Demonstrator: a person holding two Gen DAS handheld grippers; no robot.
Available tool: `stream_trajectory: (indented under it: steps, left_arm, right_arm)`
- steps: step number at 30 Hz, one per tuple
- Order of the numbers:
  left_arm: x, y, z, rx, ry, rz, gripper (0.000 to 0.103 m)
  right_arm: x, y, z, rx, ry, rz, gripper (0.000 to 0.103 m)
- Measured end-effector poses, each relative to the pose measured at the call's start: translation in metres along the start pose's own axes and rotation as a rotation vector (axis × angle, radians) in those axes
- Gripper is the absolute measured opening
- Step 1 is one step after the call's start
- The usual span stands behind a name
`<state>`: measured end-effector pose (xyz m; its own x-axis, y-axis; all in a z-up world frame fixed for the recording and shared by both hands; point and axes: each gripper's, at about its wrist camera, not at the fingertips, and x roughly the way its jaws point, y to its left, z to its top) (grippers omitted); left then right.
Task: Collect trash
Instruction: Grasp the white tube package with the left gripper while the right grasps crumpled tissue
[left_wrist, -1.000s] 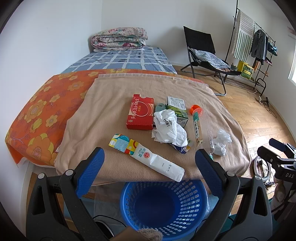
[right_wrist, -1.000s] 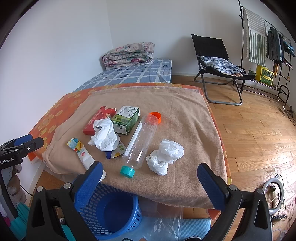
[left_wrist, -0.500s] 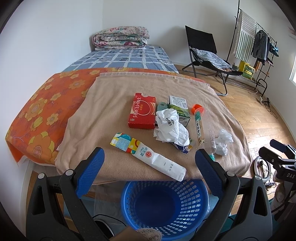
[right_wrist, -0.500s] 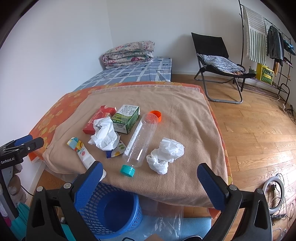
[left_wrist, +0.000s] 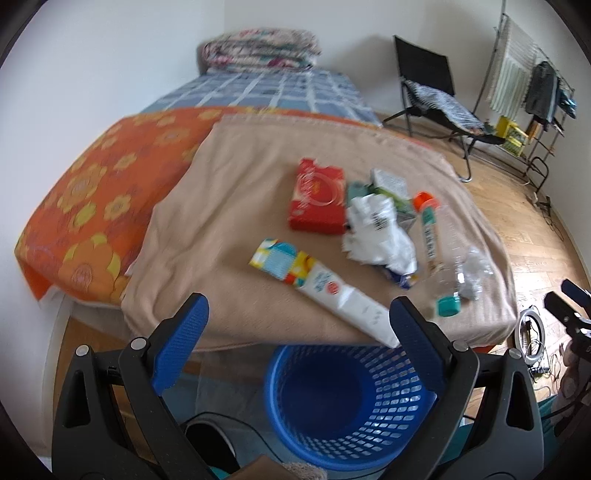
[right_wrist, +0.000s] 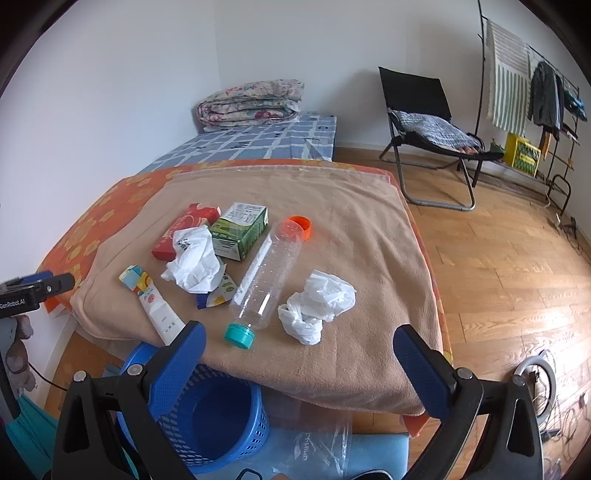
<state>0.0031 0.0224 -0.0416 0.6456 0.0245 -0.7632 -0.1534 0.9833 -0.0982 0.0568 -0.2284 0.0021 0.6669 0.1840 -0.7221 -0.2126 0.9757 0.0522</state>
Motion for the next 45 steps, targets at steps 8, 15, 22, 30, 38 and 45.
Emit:
stream_trajectory:
  steps: [8, 15, 22, 30, 38, 45]
  left_arm:
    - [0.015, 0.020, 0.016, -0.008, 0.027, 0.015, 0.100]
    - [0.034, 0.013, 0.029, 0.046, 0.044, 0.016, 0.100]
    - [0.069, 0.018, 0.021, -0.002, 0.182, -0.024, 0.084]
    - [0.098, 0.008, 0.024, -0.114, 0.273, -0.113, 0.071]
    - [0.145, -0.005, 0.029, -0.195, 0.361, -0.094, 0.071]
    - [0.168, -0.010, 0.034, -0.183, 0.350, -0.019, 0.067]
  right_arm:
    - [0.012, -0.020, -0.001, 0.036, 0.010, 0.026, 0.099]
    - [0.030, -0.054, 0.012, 0.134, 0.089, 0.044, 0.089]
    - [0.062, -0.055, 0.026, 0.102, 0.154, 0.048, 0.088]
    - [0.088, -0.046, 0.031, 0.096, 0.207, 0.062, 0.086]
    - [0.109, -0.047, 0.029, 0.098, 0.256, 0.045, 0.085]
    - [0.128, -0.050, 0.033, 0.133, 0.286, 0.056, 0.085]
